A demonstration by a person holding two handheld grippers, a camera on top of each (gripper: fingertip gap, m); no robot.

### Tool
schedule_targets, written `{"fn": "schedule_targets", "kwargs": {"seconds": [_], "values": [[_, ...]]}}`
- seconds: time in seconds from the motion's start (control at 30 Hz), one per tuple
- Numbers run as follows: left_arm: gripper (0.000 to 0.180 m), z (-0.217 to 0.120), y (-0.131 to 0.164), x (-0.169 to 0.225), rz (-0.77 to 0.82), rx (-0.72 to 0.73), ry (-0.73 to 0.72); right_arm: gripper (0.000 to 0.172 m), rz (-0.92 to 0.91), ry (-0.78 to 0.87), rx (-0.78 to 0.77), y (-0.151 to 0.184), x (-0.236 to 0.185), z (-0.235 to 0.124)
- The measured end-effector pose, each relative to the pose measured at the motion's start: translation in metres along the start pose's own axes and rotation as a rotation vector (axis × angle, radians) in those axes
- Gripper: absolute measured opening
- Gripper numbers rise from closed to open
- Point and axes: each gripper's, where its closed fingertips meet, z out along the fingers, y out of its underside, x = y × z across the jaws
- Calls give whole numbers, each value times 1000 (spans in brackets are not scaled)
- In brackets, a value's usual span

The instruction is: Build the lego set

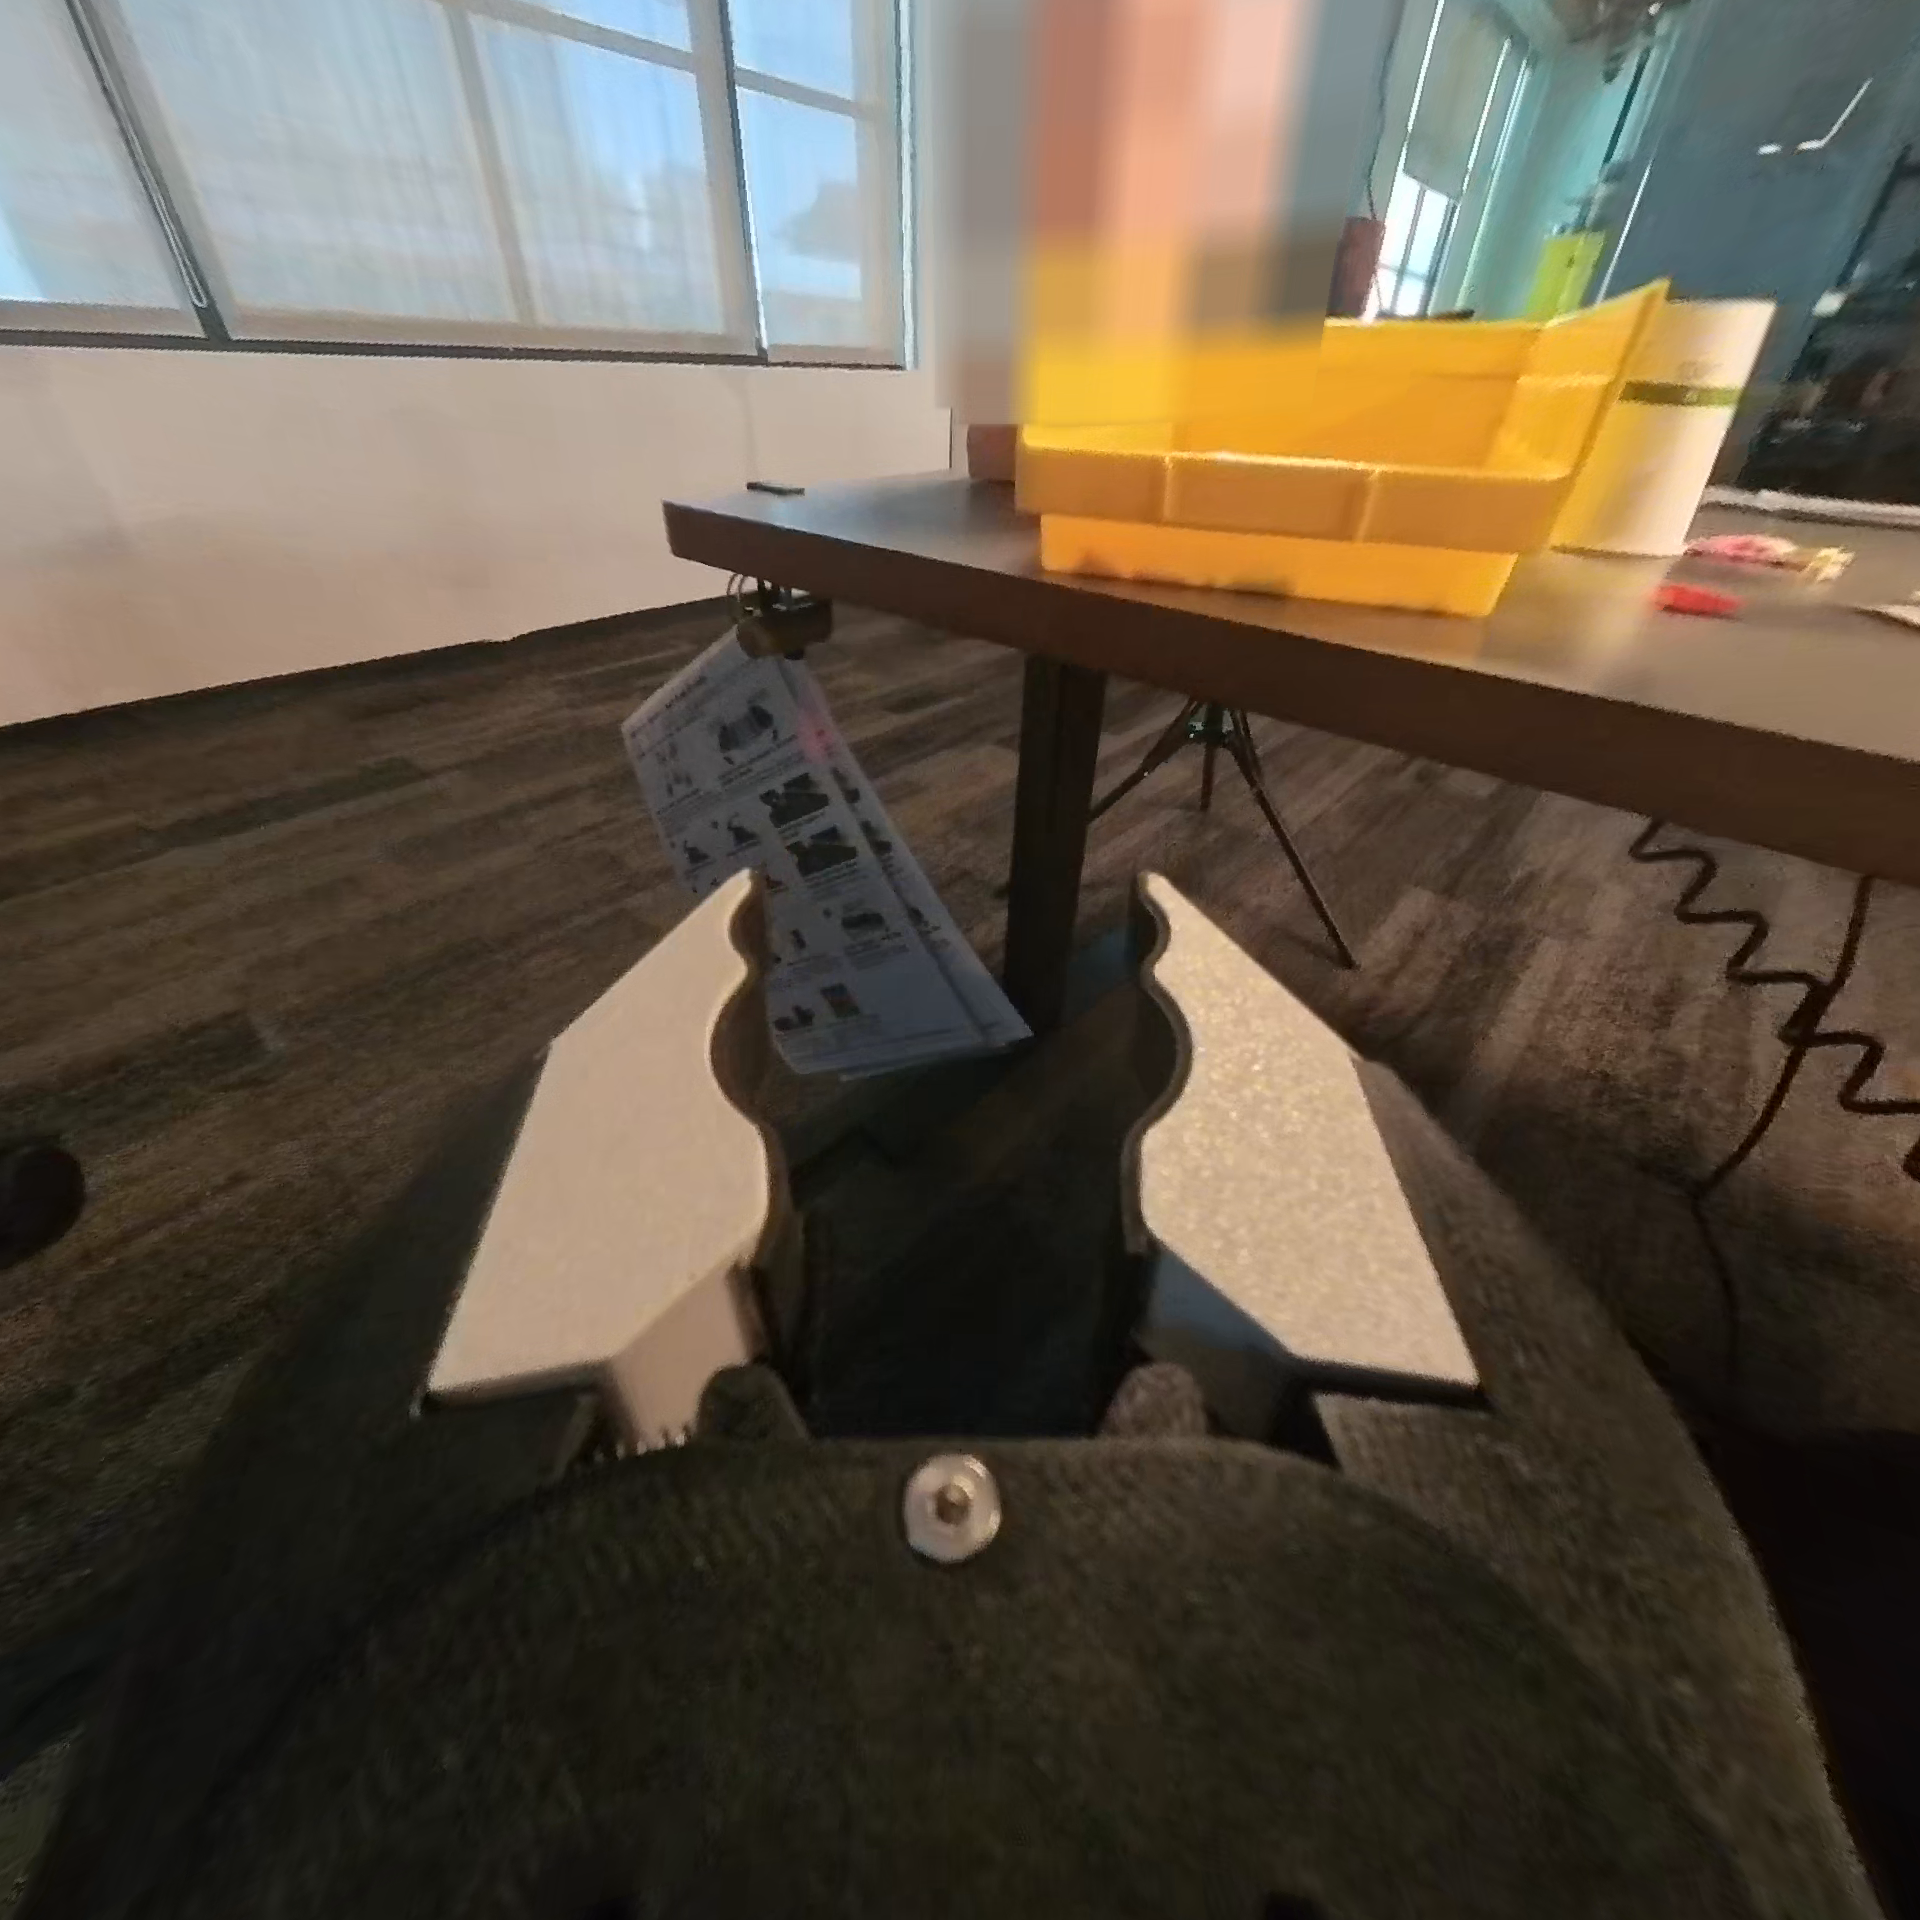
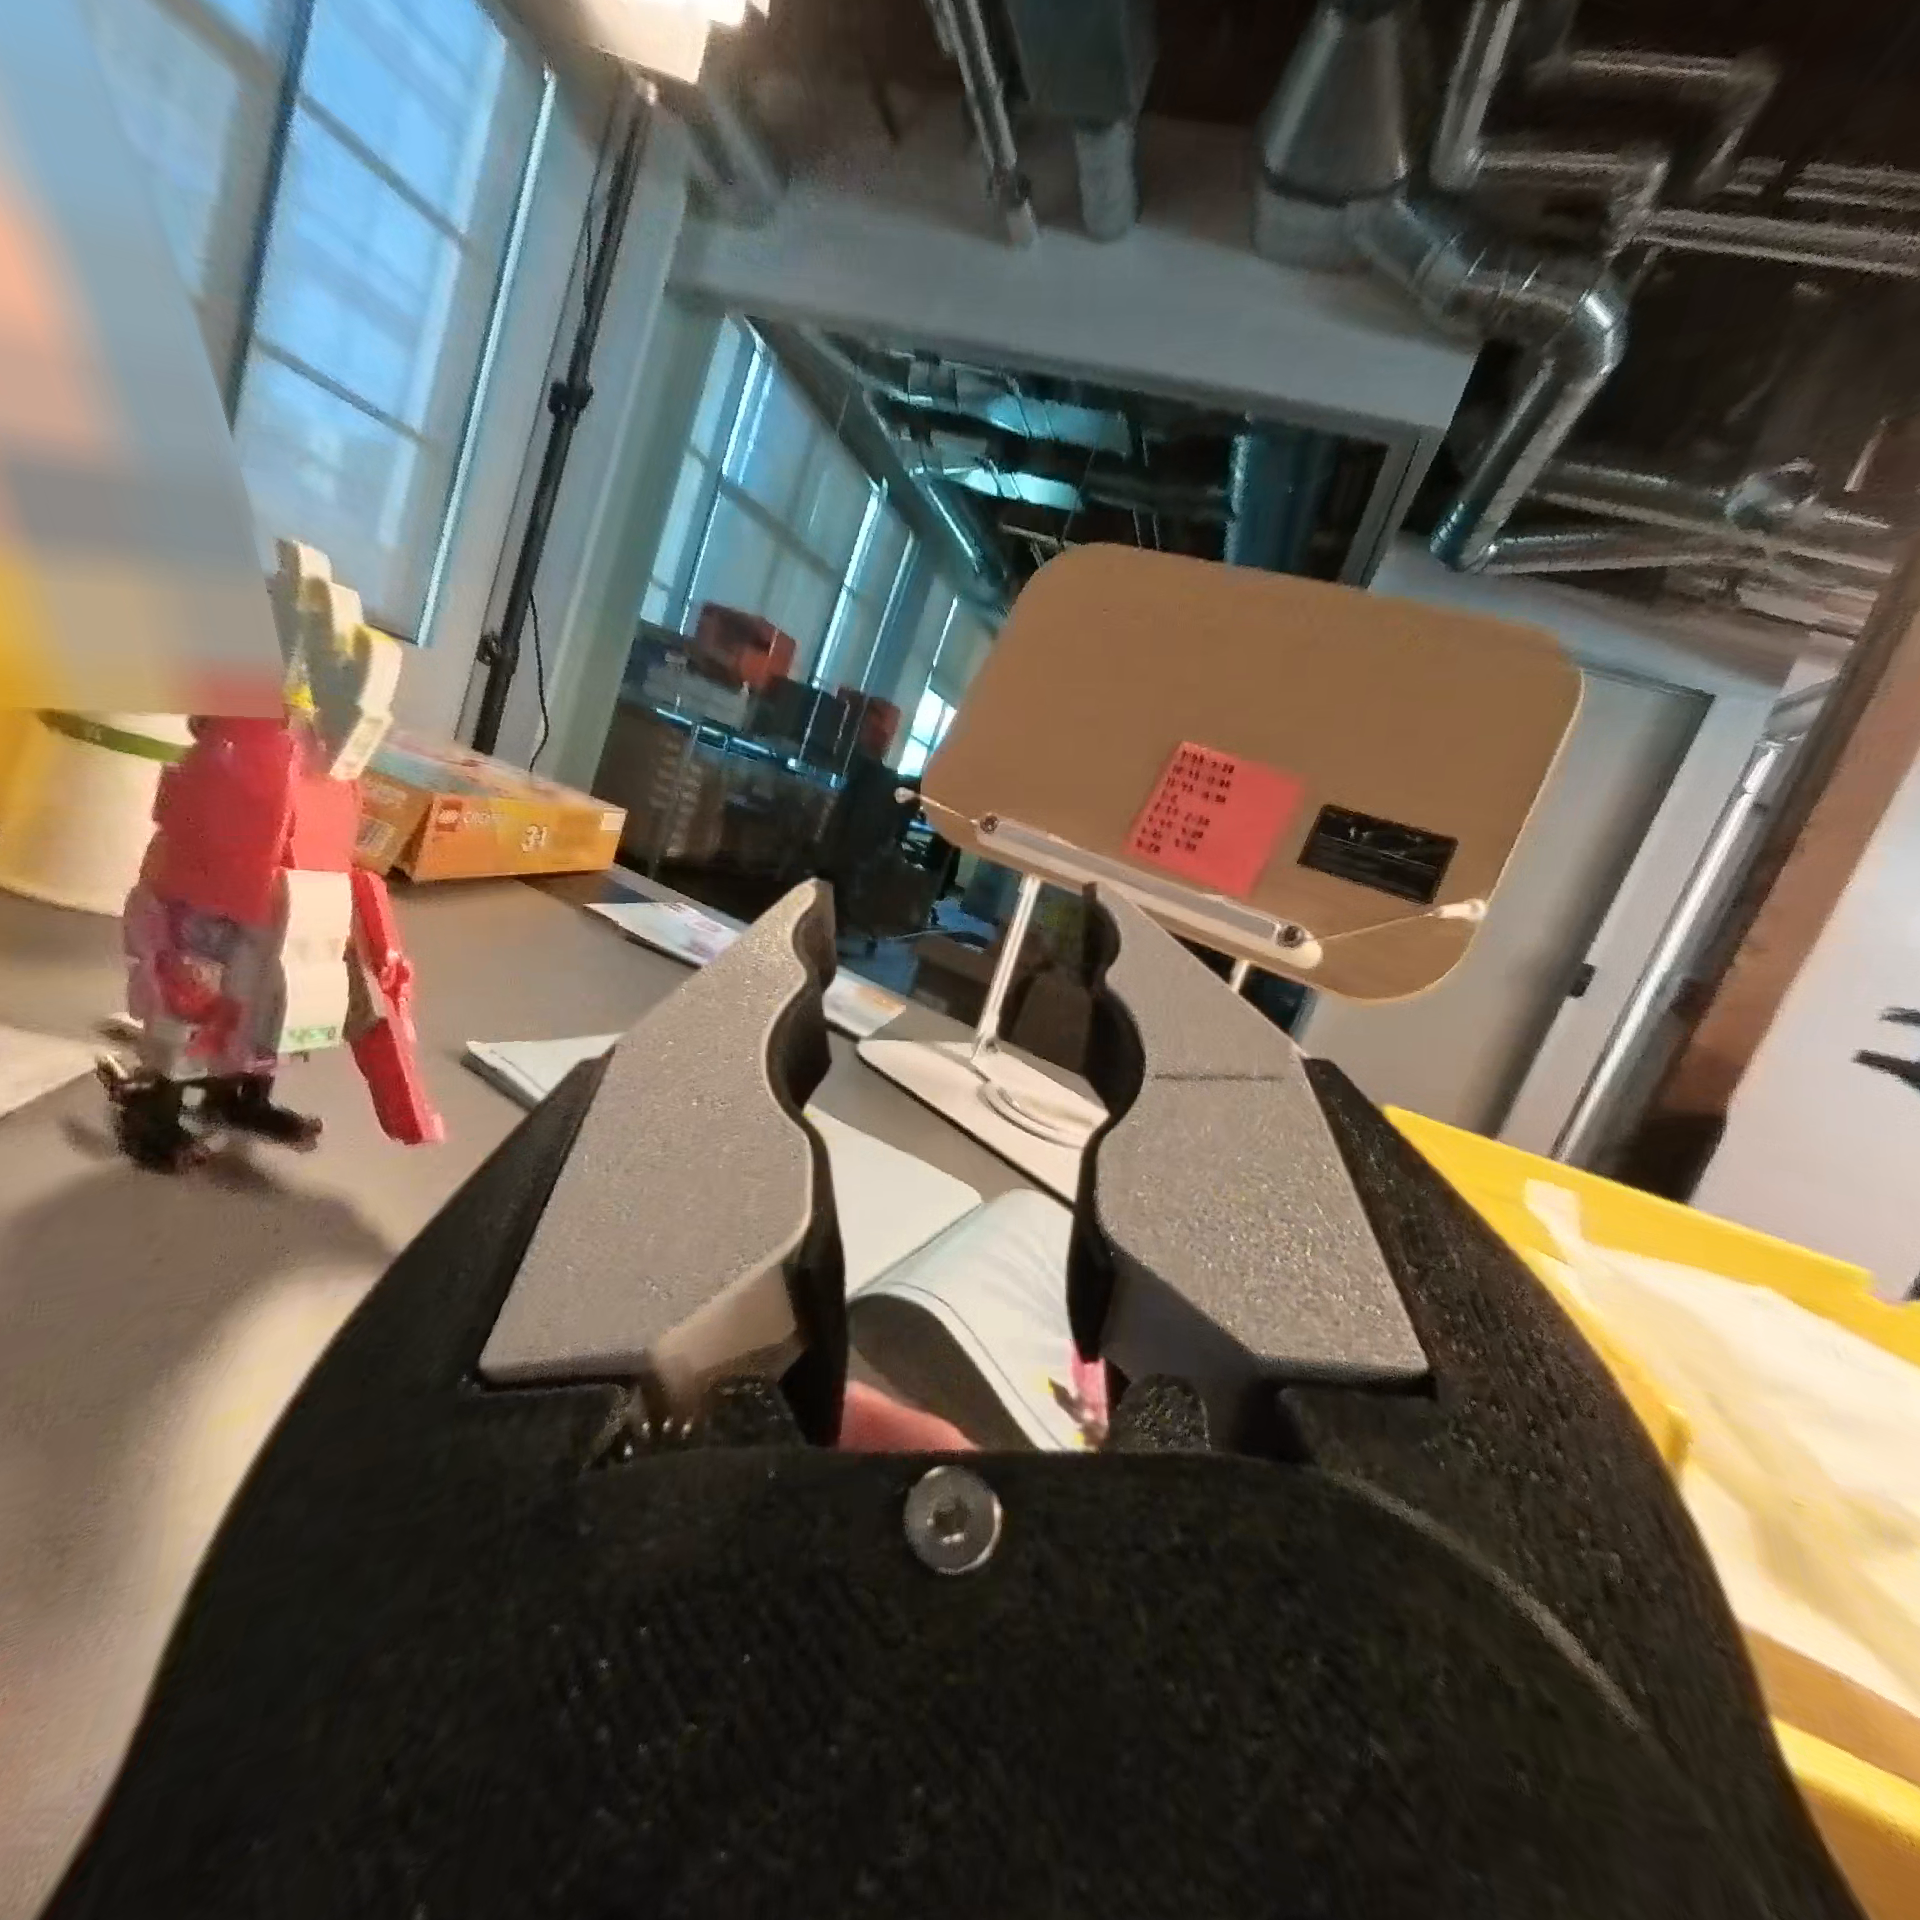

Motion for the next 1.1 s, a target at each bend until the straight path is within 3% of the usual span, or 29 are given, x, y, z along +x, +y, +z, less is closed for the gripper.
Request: {"fn": "schedule_targets", "kwargs": {"seconds": [0.23,0.43,0.6,0.83,0.97,1.1], "values": [[67,49,-11,21,48,19,72,43,-17,-7,8,-2,12,-18],[67,63,-59,38,87,109,106,44,-9,-35,86,-25,1,-20],[68,46,-94,34,77,177,90,44,108,-89,96,-30,-23,-11],[68,-2,-65,19,47,120,42,41,11,-202,124,-38,-54,-21],[69,-28,-68,6,87,106,25,40,30,-201,91,-30,-53,-19],[72,-35,-67,-13,31,84,5,38,62,-179,49,-19,-46,-16]]}}
